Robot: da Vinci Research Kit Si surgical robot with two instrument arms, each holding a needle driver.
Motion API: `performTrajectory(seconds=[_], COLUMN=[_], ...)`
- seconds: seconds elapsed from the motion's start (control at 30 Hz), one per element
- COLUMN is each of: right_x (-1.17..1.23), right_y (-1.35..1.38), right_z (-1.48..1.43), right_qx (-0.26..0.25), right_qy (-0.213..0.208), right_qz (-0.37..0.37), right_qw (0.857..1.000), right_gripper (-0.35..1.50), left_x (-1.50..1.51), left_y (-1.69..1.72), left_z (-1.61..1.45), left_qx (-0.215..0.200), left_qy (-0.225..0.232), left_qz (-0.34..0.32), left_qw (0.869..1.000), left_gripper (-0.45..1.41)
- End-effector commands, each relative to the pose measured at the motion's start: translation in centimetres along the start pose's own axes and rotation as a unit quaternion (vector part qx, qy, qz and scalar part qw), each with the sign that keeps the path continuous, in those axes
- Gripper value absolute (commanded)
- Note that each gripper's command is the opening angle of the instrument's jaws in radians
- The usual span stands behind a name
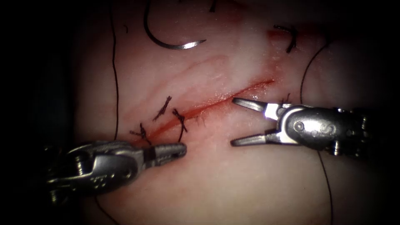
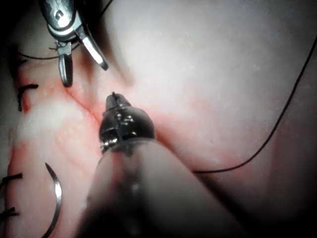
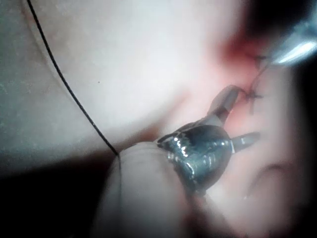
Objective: Wound Closure
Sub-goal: Cut the suture tail with the right end-effector.
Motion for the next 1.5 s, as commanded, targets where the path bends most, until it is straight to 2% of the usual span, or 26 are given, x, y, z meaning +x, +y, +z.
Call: performTrajectory(seconds=[0.03, 0.1, 0.2, 0.33, 0.67, 1.27, 1.5], right_x=[-0.04, -0.05, -0.03, 0.05, 0.19, 0.13, 0.11], right_y=[0.0, -0.05, -0.05, -0.03, -0.05, -0.01, -0.02], right_z=[0.18, 0.34, 0.5, 0.74, 1.11, 1.41, 1.49], right_qx=[-0.009, -0.014, -0.017, -0.022, -0.031, -0.025, -0.019], right_qy=[-0.005, -0.012, -0.012, -0.007, 0.0, 0.013, 0.018], right_qz=[-0.013, -0.057, -0.081, -0.094, -0.103, -0.122, -0.125], right_qw=[1.0, 0.998, 0.996, 0.995, 0.994, 0.992, 0.992], right_gripper=[1.21, 1.25, 1.25, 1.25, 1.25, 1.21, 1.1], left_x=[-0.01, 0.0, 0.0, 0.01, 0.01, 0.05, 0.05], left_y=[-0.03, -0.03, -0.03, -0.04, -0.04, -0.02, -0.02], left_z=[0.07, 0.06, 0.05, 0.05, 0.05, 0.06, 0.06], left_qx=[0.001, 0.0, 0.0, 0.001, 0.0, -0.002, -0.002], left_qy=[0.001, 0.001, 0.001, 0.0, 0.0, 0.002, 0.002], left_qz=[0.0, 0.0, 0.0, 0.003, -0.007, -0.016, -0.016], left_qw=[1.0, 1.0, 1.0, 1.0, 1.0, 1.0, 1.0], left_gripper=[-0.35, -0.35, -0.35, -0.35, -0.35, -0.35, -0.35])
